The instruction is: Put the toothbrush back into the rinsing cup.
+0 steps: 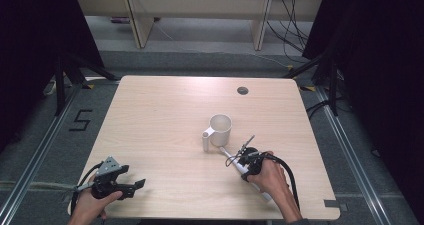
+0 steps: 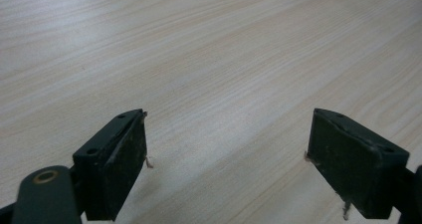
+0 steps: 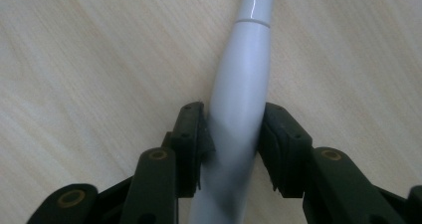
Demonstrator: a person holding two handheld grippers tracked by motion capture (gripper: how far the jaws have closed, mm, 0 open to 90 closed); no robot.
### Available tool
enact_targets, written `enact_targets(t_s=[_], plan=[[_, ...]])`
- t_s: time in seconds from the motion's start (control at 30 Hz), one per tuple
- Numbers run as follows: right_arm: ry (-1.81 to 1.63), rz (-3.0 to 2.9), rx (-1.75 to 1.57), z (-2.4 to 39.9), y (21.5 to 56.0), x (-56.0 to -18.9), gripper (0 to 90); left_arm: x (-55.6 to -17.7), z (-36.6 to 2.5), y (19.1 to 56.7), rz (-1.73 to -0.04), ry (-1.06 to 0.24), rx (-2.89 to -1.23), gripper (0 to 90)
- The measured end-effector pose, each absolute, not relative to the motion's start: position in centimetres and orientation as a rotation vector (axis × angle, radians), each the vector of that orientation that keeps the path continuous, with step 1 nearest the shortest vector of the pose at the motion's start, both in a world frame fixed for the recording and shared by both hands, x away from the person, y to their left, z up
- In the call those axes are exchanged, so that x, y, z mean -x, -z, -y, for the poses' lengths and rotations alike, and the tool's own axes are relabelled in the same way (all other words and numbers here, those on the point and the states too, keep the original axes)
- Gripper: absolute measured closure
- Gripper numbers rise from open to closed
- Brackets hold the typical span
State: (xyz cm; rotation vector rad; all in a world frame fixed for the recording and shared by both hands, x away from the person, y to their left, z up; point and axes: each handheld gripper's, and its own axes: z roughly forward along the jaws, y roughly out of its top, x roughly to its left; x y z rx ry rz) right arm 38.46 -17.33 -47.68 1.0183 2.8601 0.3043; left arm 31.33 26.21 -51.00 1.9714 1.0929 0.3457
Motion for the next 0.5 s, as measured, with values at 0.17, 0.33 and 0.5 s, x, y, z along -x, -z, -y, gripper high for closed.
enact_targets(t_s=[0.17,0.33,0.5], plan=[[-0.257,-2.883,-1.037,17.1,47.6,-38.9,64.5,-31.3,-26.2,51.0,-1.092,-0.345,-1.971,15.2],[-0.180,-2.900,-1.000,17.0,47.7,-39.4,65.9,-31.3,-26.2,51.0,-1.093,-0.344,-1.969,15.2],[-0.131,-2.911,-1.007,16.6,47.6,-39.6,66.1,-31.3,-26.2,51.0,-1.093,-0.349,-1.968,15.2]])
